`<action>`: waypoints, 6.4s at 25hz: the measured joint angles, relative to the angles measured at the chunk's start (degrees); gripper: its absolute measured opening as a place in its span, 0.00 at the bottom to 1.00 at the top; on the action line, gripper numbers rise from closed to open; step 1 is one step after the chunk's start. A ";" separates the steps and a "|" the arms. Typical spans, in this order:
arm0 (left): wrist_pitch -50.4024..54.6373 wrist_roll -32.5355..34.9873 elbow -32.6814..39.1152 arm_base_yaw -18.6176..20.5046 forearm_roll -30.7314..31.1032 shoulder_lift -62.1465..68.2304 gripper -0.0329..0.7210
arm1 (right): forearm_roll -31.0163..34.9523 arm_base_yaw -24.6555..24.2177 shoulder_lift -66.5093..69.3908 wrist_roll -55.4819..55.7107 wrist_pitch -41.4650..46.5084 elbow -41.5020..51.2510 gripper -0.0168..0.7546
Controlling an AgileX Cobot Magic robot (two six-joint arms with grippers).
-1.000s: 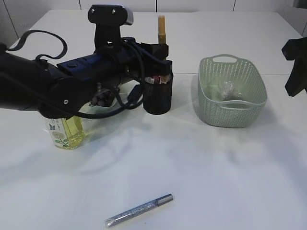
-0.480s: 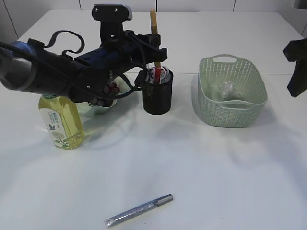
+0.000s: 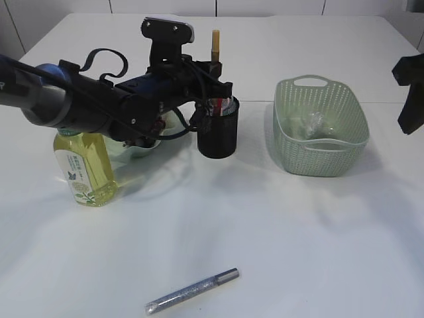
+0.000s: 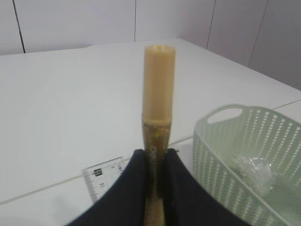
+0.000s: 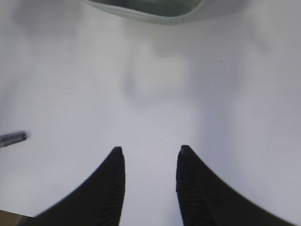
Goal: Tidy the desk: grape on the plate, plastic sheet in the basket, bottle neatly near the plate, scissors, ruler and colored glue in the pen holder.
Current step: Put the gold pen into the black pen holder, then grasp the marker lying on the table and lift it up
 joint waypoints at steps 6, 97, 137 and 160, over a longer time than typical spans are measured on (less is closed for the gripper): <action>0.68 0.05 0.00 1.38 -0.31 0.83 0.12 | -0.10 0.00 0.00 -0.13 0.00 0.00 0.42; 90.13 23.43 -0.08 -16.16 -13.86 -10.43 0.38 | 0.07 0.00 0.00 -0.27 0.00 0.00 0.42; 80.50 22.12 3.33 -18.57 -6.82 -4.38 0.38 | -0.03 0.00 0.00 -0.16 0.00 0.00 0.42; 80.60 22.10 3.33 -18.57 -8.21 -3.91 0.34 | -0.03 0.00 0.00 -0.16 0.00 0.00 0.42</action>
